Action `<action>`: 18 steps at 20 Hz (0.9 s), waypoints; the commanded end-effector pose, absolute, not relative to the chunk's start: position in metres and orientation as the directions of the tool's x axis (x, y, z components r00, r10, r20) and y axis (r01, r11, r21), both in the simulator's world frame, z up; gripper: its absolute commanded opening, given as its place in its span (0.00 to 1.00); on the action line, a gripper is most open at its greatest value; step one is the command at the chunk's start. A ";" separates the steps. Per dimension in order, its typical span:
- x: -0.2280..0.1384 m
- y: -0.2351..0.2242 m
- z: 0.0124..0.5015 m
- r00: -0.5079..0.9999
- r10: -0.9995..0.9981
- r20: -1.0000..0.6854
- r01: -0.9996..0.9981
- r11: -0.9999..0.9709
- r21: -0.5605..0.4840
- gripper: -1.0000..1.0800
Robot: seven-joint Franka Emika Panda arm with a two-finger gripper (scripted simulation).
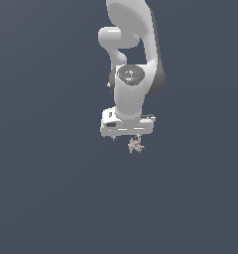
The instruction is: Pick up the object and move it to a goal position.
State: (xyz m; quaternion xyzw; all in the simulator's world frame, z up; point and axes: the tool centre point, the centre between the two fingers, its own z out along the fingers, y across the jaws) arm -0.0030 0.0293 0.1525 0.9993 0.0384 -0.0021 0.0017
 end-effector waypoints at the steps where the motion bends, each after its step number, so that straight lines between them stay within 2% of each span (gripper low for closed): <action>1: -0.008 0.041 0.140 0.995 0.104 -0.004 0.104 -0.995 0.004 0.96; 9: -0.028 0.077 0.100 0.981 0.193 -0.001 0.193 -0.981 0.002 0.96; 18: -0.033 0.084 0.091 0.978 0.211 -0.001 0.211 -0.978 0.000 0.96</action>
